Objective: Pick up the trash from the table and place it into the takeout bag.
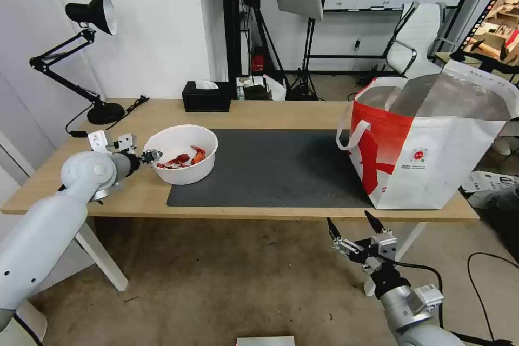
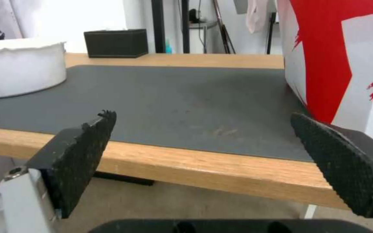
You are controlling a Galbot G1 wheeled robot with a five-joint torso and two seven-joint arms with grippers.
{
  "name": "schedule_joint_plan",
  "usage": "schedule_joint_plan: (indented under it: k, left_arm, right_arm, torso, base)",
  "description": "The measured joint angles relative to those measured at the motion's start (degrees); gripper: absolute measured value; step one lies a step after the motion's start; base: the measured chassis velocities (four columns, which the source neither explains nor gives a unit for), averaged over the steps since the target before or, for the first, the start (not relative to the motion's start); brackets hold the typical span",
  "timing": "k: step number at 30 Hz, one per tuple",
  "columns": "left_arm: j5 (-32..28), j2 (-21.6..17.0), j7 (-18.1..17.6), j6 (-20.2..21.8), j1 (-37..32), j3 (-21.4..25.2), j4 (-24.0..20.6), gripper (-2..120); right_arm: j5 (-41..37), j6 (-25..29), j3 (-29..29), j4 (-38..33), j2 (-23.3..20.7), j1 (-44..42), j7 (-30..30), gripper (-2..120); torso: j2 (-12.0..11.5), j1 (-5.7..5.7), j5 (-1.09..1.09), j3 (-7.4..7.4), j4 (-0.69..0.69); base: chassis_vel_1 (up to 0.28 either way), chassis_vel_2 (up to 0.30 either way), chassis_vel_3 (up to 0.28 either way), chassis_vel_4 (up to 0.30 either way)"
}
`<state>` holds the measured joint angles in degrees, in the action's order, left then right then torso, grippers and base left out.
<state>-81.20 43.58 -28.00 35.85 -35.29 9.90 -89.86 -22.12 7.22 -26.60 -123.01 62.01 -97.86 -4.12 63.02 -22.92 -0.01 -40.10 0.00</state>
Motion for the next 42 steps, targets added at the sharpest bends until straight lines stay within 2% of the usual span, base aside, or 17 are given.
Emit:
schedule_joint_plan:
  k: [8,10,11,14,19,28,31,32,34,35,38,39,41,42]
  left_arm:
    - [1.57,0.23,0.63,-3.04,-0.19,-0.10,-1.72,0]
    - [4.09,0.39,2.10,-6.41,-0.24,-0.60,-2.69,0]
    - [4.09,0.39,2.10,-6.41,-0.24,-0.60,-2.69,0]
    - [7.61,0.74,4.25,-12.30,0.67,-1.80,-5.12,0]
    - [10.01,0.78,6.17,-16.45,4.47,-4.91,-9.12,0]
    - [10.06,1.73,5.97,-17.50,11.40,-9.82,-11.12,0]
    - [9.15,3.94,5.06,-17.43,16.25,-13.82,-10.47,0]
    - [9.15,3.94,5.06,-17.43,16.25,-13.82,-10.47,0]
    - [8.04,6.91,4.26,-17.28,21.44,-18.12,-8.73,0]
    - [8.04,6.91,4.26,-17.28,21.44,-18.12,-8.73,0]
    - [6.18,12.03,3.01,-17.15,29.17,-24.08,-5.62,0]
    - [6.18,12.03,3.01,-17.15,29.17,-24.08,-5.62,0]
    - [5.15,17.45,2.25,-17.06,35.50,-27.81,-2.46,0]
    - [5.15,17.45,2.25,-17.06,35.50,-27.81,-2.46,0]
  right_arm:
    - [0.00,0.00,0.00,0.00,0.00,0.00,0.00,100]
    - [0.00,0.00,0.00,0.00,0.00,0.00,0.00,100]
    - [0.00,0.00,0.00,0.00,0.00,0.00,0.00,100]
    - [0.00,0.00,0.00,0.00,0.00,0.00,0.00,100]
    - [0.00,0.00,0.00,0.00,0.00,0.00,0.00,100]
    - [0.00,0.00,0.00,0.00,0.00,0.00,0.00,100]
    - [0.00,0.00,0.00,0.00,0.00,0.00,0.00,100]
    - [0.00,0.00,0.00,0.00,0.00,0.00,0.00,100]
    - [0.00,0.00,0.00,0.00,0.00,0.00,0.01,100]
    - [0.00,0.00,0.00,0.00,0.00,0.00,0.01,100]
    - [-0.01,0.00,0.00,0.00,0.00,0.00,0.00,100]
    - [-0.01,0.00,0.00,0.00,0.00,0.00,0.00,100]
    - [-0.01,0.01,0.00,0.00,-0.01,0.00,0.00,100]
    - [-0.01,0.01,0.00,0.00,-0.01,0.00,0.00,100]
  torso:
    - [0.00,0.00,0.01,0.00,0.00]
    - [0.00,0.00,0.01,0.00,0.01]
    - [0.00,0.00,0.01,0.00,0.01]
    - [0.00,0.00,0.01,0.00,0.01]
    - [0.00,0.00,0.02,0.00,0.00]
    - [0.01,0.00,0.01,0.00,0.00]
    - [0.01,0.00,0.01,0.00,0.01]
    - [0.01,0.00,0.01,0.00,0.01]
    - [0.01,0.00,0.02,0.00,0.01]
    - [0.01,0.00,0.02,0.00,0.01]
    - [0.01,0.00,0.02,-0.01,0.02]
    - [0.01,0.00,0.02,-0.01,0.02]
    - [0.01,0.00,0.05,-0.01,-0.01]
    - [0.01,0.00,0.05,-0.01,-0.01]
  base:
    - [0.000,0.000,0.000,0.000]
    - [0.000,0.000,0.000,0.000]
    - [0.000,0.000,0.000,0.000]
    - [0.000,0.000,0.000,0.000]
    - [0.000,0.000,0.000,0.000]
    - [0.000,0.000,0.000,0.000]
    - [0.000,0.000,0.000,0.000]
    - [0.000,0.000,0.000,0.000]
    - [0.000,0.000,0.000,0.000]
    - [0.000,0.000,0.000,0.000]
    - [0.000,0.000,0.000,0.000]
    - [0.000,0.000,0.000,0.000]
    - [0.000,0.000,0.000,0.000]
    - [0.000,0.000,0.000,0.000]
